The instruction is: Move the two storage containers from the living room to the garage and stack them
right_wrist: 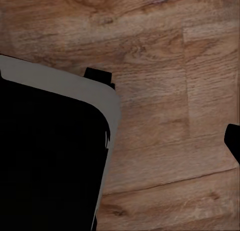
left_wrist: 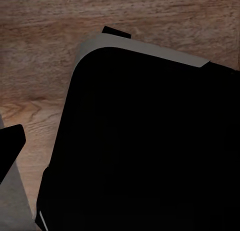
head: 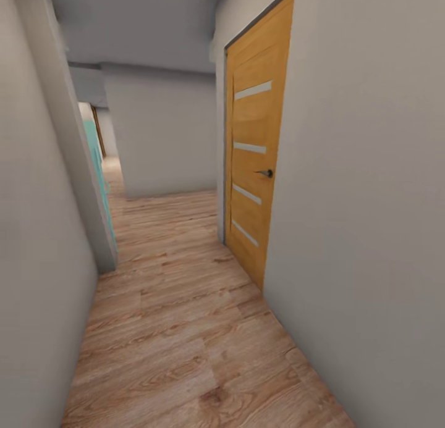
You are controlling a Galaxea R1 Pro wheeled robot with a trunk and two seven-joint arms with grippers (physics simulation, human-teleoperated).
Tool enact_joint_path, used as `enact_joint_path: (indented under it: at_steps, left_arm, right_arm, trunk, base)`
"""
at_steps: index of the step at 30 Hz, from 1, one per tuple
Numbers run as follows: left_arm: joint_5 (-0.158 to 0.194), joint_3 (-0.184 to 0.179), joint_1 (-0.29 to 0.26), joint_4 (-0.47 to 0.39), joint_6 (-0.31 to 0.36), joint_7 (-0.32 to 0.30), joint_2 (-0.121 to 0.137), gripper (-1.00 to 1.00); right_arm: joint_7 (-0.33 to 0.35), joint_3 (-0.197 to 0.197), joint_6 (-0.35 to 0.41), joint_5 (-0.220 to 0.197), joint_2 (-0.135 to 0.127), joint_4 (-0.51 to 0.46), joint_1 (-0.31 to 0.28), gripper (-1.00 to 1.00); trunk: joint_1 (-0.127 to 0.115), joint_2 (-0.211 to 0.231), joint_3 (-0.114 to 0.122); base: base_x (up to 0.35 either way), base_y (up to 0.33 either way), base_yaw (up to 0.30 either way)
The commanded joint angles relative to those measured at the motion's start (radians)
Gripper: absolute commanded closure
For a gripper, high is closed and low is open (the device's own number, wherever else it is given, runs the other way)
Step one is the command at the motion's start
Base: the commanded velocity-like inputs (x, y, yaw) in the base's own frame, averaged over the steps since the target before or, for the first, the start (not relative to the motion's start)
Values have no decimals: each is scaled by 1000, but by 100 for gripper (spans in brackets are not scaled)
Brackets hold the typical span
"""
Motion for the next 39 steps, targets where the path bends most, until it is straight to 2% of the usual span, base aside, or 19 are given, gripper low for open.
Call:
enact_joint_path:
  at_steps: [1,15,20,39]
  left_arm:
    - [4,1,0,-1,-2,1,0,-100]
    - [6,0,0,3,1,1,0,-100]
    - [6,-1,0,3,6,1,0,-100]
    - [7,-1,1,5,9,1,0,-100]
  right_arm:
    - [1,6,-6,-5,0,3,-1,-100]
    - [3,4,-6,-11,-2,3,-1,-100]
    - [4,7,-6,2,-2,3,-1,-100]
    - [4,11,1,1,-3,2,-1,-100]
  trunk:
    - [1,0,-1]
    - [1,0,-1]
    - [1,0,-1]
    - [1,0,-1]
  base:
    - [317,0,300]
    - [321,0,283]
    - [322,0,45]
    - [322,0,1]
